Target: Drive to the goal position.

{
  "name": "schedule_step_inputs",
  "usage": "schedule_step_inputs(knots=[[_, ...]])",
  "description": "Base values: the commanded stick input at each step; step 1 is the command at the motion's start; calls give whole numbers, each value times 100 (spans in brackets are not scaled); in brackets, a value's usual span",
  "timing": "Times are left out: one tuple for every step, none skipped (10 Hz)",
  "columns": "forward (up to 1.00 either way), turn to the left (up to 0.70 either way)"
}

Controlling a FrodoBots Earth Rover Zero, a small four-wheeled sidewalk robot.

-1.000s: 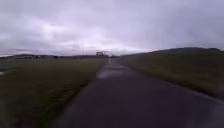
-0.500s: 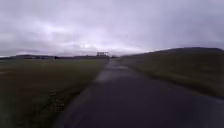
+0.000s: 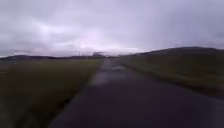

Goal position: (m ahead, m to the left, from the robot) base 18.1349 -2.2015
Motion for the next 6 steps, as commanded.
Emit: schedule_step_inputs(knots=[[100, 0], [100, 0], [100, 0], [100, 0], [100, 0], [100, 0]])
